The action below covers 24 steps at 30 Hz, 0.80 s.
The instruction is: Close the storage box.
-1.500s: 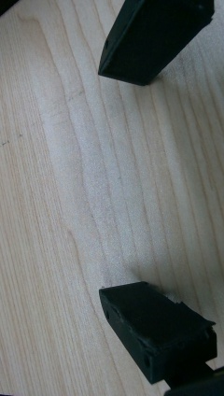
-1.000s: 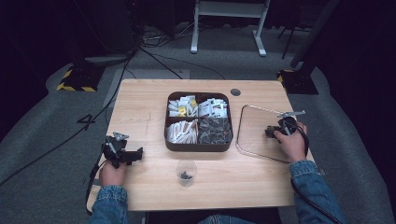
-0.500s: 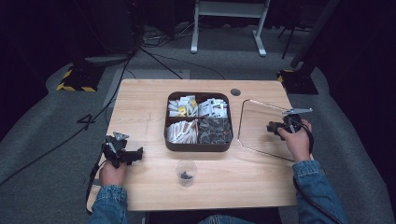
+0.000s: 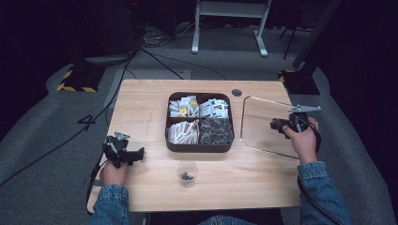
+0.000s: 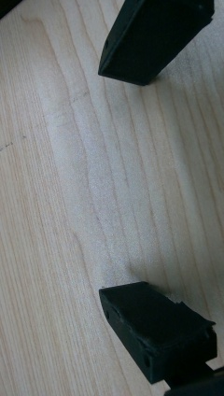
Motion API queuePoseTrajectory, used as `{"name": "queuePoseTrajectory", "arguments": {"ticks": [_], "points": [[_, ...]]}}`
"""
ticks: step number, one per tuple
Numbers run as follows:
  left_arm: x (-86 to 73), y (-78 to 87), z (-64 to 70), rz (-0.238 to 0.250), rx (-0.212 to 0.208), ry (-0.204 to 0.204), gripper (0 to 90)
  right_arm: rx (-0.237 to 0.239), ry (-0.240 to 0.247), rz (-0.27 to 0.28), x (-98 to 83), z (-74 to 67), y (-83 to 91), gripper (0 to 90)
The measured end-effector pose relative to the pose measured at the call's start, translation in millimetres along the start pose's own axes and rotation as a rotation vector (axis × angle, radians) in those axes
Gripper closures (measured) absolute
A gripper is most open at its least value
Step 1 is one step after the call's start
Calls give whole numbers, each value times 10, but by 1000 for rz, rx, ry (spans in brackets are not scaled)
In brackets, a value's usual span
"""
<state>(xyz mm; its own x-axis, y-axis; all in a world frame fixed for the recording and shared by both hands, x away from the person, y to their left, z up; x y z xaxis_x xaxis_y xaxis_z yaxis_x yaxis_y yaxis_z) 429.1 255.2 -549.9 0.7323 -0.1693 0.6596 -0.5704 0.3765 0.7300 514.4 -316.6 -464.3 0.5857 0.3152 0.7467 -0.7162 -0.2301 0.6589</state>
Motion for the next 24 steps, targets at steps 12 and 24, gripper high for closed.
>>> {"name": "queuePoseTrajectory", "arguments": {"ticks": [12,24], "points": [[24,-21,-4,3,6,6,0,15,4,72,129,-84,215,586],[31,-27,1,4,17,17,0,46,0,108,173,-188,354,586]]}}
Point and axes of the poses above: each handheld gripper's, and its own axes: y roughly backward along the jaws, x roughly out of its top, z roughly to its right, the point moved 6 cm from there along -y, roughly forward along the jaws, and after that the axes turned 12 degrees about -x, right-handed, at the moved point
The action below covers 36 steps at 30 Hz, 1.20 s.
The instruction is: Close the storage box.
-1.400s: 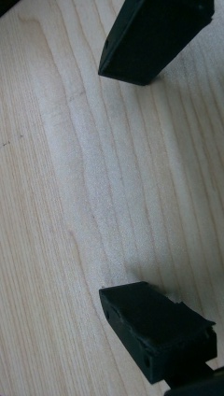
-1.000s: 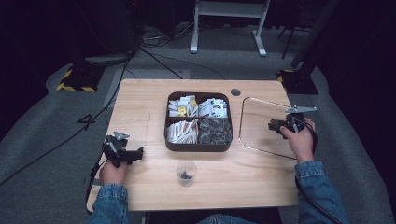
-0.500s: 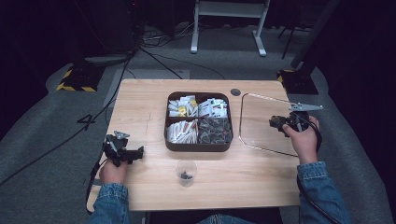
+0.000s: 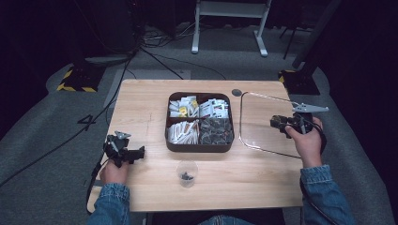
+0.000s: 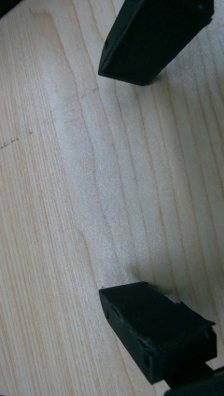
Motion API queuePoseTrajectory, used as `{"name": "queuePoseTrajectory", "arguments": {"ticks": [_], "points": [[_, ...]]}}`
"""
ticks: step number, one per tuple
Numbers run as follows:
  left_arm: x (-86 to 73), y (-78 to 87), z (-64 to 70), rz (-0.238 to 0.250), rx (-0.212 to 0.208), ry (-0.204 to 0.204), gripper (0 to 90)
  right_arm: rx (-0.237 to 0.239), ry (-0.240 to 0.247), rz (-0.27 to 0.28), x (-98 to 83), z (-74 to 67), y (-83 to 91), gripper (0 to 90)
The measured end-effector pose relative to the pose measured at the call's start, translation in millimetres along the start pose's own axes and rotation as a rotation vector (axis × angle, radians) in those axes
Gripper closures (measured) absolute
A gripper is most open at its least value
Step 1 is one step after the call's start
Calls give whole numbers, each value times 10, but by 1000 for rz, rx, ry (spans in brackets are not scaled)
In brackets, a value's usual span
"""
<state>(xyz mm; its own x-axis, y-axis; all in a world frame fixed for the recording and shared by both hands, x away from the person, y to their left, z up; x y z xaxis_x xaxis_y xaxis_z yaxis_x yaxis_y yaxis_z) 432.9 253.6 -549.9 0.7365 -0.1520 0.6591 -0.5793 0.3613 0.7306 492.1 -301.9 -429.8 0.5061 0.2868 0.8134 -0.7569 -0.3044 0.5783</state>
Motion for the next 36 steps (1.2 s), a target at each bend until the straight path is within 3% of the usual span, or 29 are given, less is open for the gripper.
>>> {"name": "queuePoseTrajectory", "arguments": {"ticks": [16,36], "points": [[9,-10,4,1,-2,0,0,51,9,45,108,-232,113,586],[-14,7,15,3,3,5,0,173,100,32,439,-870,-209,586]]}}
Point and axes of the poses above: each handheld gripper's, and its own axes: y roughly backward along the jaws, x roughly out of its top, z roughly to its right, the point moved 6 cm from there along -y, roughly forward along the jaws, and after that the axes turned 12 degrees about -x, right-handed, at the moved point
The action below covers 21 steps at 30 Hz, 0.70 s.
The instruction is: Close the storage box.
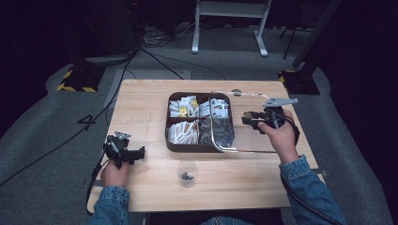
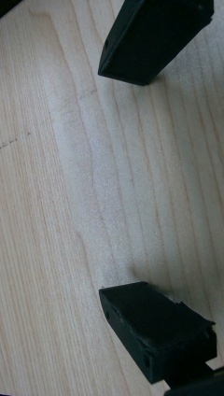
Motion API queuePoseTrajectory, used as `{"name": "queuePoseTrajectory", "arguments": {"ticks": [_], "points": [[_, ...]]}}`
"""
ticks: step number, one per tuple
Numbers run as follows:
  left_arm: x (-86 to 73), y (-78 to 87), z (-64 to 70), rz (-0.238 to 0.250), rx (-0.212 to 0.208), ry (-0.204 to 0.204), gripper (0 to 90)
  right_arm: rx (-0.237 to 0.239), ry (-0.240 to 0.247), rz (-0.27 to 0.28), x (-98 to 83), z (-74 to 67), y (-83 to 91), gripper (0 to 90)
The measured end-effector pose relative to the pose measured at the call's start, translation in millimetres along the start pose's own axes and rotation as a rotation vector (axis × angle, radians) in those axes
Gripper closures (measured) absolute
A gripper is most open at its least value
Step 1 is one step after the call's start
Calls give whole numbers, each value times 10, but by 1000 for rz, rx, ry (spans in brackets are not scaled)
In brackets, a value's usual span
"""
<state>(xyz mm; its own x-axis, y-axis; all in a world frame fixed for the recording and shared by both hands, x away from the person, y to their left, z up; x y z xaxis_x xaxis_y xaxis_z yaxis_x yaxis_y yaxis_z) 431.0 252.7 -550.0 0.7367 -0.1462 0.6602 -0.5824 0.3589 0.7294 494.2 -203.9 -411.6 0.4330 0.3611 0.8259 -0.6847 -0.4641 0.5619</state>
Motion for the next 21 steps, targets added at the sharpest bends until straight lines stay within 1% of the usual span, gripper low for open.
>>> {"name": "queuePoseTrajectory", "arguments": {"ticks": [3,9,15,21], "points": [[-2,3,0,-2,1,-2,0,14,3,-4,69,-65,-80,586],[-3,4,-1,-1,2,-1,0,22,32,-11,210,-208,-227,586],[-10,8,5,-1,2,2,0,36,31,-17,289,-321,-345,586],[-17,13,9,1,3,3,0,34,39,-22,345,-415,-460,586]]}}
Point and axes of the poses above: each handheld gripper's, and its own axes: y roughly backward along the jaws, x roughly out of its top, z roughly to its right, the point moved 6 cm from there along -y, roughly forward along the jaws, and after that the axes turned 12 degrees about -x, right-handed, at the moved point
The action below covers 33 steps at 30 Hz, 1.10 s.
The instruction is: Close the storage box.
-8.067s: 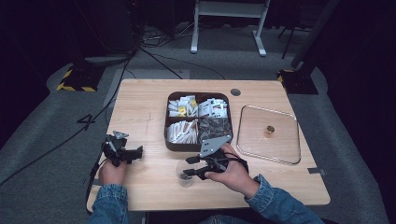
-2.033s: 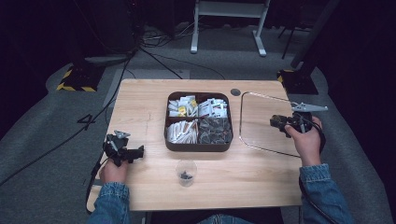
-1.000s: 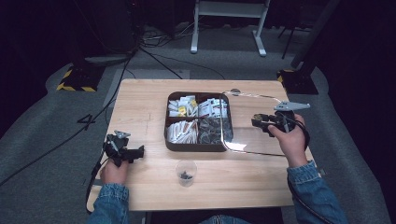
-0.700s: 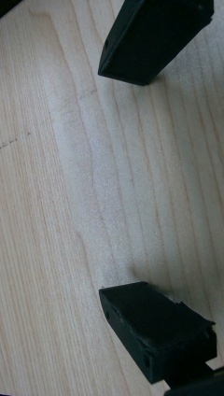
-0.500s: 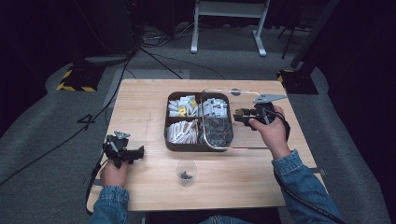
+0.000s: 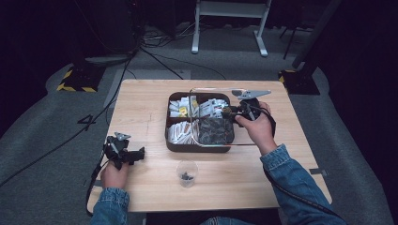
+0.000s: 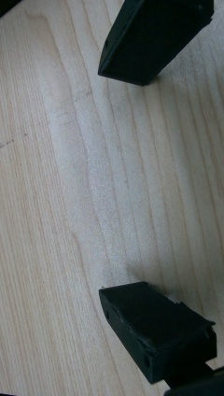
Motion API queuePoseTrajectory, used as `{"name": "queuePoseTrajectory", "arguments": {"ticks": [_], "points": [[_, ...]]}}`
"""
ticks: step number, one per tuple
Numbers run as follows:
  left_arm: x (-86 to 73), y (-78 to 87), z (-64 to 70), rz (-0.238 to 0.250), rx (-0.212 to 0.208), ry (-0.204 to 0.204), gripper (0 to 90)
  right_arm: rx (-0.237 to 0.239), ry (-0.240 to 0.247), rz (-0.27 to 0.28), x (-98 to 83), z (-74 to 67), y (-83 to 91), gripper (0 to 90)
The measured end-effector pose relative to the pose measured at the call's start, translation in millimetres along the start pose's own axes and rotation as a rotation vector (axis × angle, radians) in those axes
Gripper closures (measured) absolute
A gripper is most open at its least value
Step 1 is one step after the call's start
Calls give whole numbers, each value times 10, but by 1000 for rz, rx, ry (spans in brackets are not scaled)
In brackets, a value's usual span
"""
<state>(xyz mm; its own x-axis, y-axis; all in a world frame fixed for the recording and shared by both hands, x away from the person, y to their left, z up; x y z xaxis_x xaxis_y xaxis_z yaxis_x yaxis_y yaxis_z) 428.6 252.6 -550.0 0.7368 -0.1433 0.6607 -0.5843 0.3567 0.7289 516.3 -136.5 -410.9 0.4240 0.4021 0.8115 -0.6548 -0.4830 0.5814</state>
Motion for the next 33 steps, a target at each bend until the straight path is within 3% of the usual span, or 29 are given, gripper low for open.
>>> {"name": "queuePoseTrajectory", "arguments": {"ticks": [19,33], "points": [[1,1,-1,0,1,-1,0,-56,3,-16,129,-211,-388,586],[1,1,-1,0,1,-1,0,-75,9,-38,97,-331,-657,586]]}}
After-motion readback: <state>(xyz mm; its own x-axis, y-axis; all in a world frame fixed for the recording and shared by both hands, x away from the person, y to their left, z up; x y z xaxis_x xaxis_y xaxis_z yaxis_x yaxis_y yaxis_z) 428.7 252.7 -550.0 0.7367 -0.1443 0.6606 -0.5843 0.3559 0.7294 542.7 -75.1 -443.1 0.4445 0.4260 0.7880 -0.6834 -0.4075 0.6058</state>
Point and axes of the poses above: each handheld gripper's, and its own axes: y roughly backward along the jaws, x roughly out of its top, z roughly to its right, the point moved 6 cm from there along -y, roughly forward along the jaws, and after that the axes turned 12 degrees about -x, right-handed, at the moved point
